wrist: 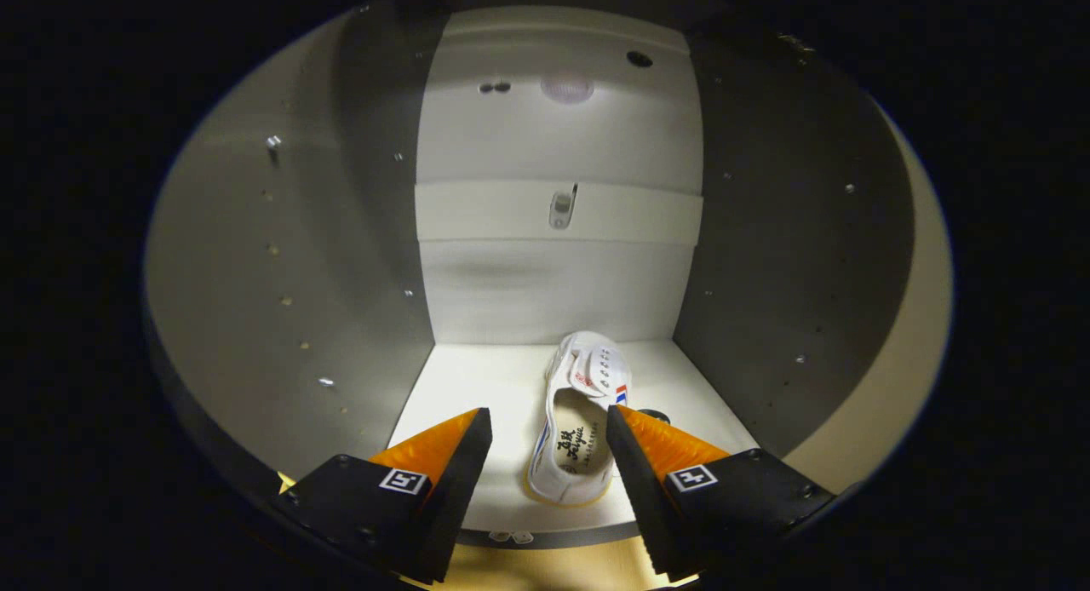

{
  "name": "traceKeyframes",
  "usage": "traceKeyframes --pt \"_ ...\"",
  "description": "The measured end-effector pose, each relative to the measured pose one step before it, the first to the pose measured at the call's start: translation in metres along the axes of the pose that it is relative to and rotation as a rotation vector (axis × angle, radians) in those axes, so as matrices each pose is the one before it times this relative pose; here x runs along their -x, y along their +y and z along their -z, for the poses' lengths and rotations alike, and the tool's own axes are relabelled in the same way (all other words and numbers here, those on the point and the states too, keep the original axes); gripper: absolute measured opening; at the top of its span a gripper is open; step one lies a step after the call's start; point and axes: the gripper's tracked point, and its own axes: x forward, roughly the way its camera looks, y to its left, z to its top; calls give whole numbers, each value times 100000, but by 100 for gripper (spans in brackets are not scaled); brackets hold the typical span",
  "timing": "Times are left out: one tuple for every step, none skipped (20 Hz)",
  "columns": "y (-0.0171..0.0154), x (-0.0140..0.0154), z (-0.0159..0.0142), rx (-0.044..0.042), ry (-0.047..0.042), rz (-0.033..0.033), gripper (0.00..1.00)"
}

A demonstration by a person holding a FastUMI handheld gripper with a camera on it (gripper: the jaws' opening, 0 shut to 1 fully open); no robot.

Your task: Open the shoe cabinet door, grab the shoes and put them into the shoe cabinet, then close the shoe cabinet door.

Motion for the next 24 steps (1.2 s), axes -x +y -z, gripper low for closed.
traceKeyframes --pt "-25 1699 -746 191 -2933 -726 91" --pt "-96 1689 -747 146 -2965 -428 92" --pt "-50 1679 -549 70 -2483 -389 95" --pt "-129 1914 -689 8 -2246 -438 98" --pt "-73 1334 -654 -36 -2131 -612 99" --pt "53 2054 -449 -55 -1696 -1425 99" --pt "127 1968 -540 136 -1642 -2123 98" --pt "298 1891 -506 521 -1518 -2349 99" --pt "-40 2301 -460 702 -1551 -1679 98" --pt "-62 1808 -476 353 -1657 -1083 98" --pt "92 2085 -595 260 -1945 -1804 98" --pt "162 2222 -451 183 -1203 -1877 98" --pt "-60 2417 -468 228 -1818 -1491 98" --pt "-319 2197 -659 467 -2114 -1110 98" --pt "-332 2444 -596 192 -2139 -1117 98" --pt "-483 2132 -419 6 -1412 -944 98" --pt "-482 2128 -350 -593 -647 -965 98" --pt "-593 1983 -199 -729 6 -749 98" --pt "-631 1819 -159 -1058 175 -580 98" --pt "-600 1644 -193 -931 -273 -674 98" --pt "-755 1659 -405 -489 -935 -408 98" --pt "-810 1232 -334 -35 -1202 -307 98" --pt "-715 1233 -287 193 -1233 74 98" --pt "-815 1070 -368 391 -1472 280 98"
